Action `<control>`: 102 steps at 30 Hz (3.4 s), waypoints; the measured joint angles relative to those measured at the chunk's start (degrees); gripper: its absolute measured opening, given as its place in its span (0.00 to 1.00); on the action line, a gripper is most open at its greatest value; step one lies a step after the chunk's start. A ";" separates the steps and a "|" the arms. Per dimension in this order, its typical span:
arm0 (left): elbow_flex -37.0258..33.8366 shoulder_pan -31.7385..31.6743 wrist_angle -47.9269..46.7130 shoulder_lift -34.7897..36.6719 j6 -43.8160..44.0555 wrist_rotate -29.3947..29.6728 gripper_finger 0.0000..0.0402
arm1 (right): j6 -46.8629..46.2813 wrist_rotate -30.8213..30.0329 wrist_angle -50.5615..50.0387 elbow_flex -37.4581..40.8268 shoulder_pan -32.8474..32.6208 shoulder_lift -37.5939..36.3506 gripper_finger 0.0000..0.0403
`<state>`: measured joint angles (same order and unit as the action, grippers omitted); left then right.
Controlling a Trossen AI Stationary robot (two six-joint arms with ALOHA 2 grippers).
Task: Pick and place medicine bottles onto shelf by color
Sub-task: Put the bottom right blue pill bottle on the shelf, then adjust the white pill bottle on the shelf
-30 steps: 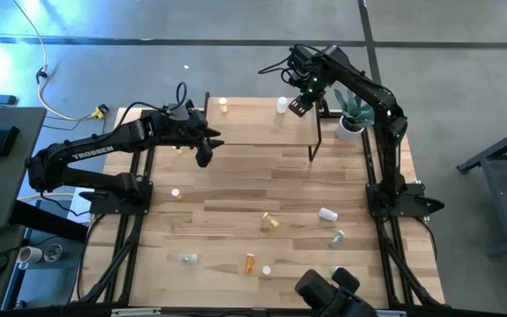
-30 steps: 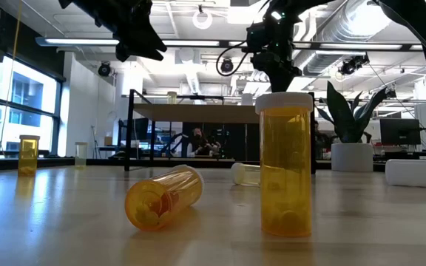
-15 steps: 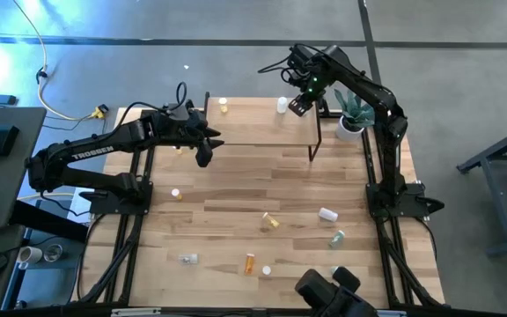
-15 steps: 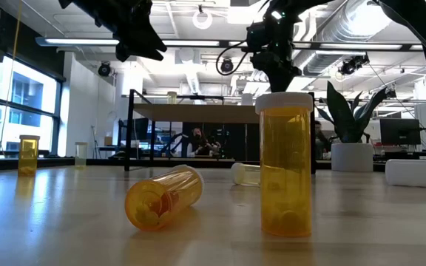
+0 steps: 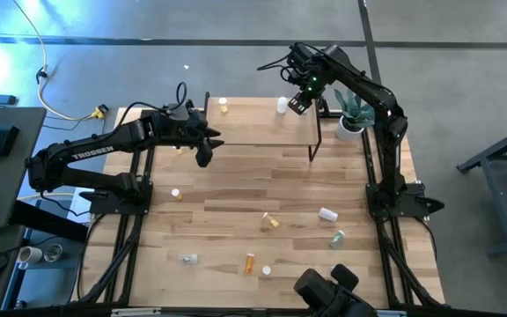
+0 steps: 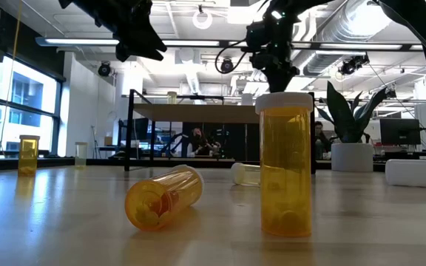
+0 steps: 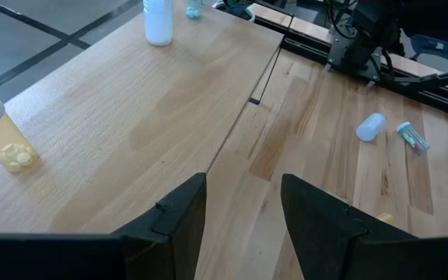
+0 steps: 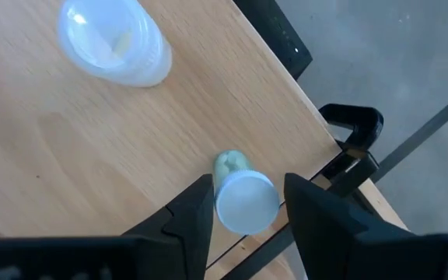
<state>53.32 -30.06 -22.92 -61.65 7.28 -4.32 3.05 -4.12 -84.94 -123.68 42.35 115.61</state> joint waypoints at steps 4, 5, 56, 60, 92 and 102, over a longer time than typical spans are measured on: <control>0.00 0.00 0.01 0.00 0.01 0.00 0.39 | 0.02 0.01 0.85 0.00 0.00 0.00 0.37; 0.00 -0.01 0.01 0.00 0.01 0.00 0.39 | 0.20 0.02 1.20 0.00 0.00 0.00 0.37; 0.00 -0.01 0.08 0.00 -1.02 0.48 0.39 | 1.39 0.13 13.18 -1.01 -1.89 0.50 0.37; 0.00 -0.02 0.07 0.00 -1.01 0.48 0.39 | 0.81 0.15 12.30 -1.01 -1.92 0.50 0.37; 0.00 -0.02 0.07 0.00 -1.93 0.46 0.39 | -0.21 -0.68 11.83 -1.01 -3.89 1.51 0.37; 0.00 -0.01 0.04 0.00 -1.65 0.46 0.39 | -0.15 -0.81 12.48 -1.12 -3.89 1.51 0.37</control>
<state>53.32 -30.08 -22.87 -61.65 5.63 -3.86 2.90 -4.93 -72.46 -124.80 38.46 117.12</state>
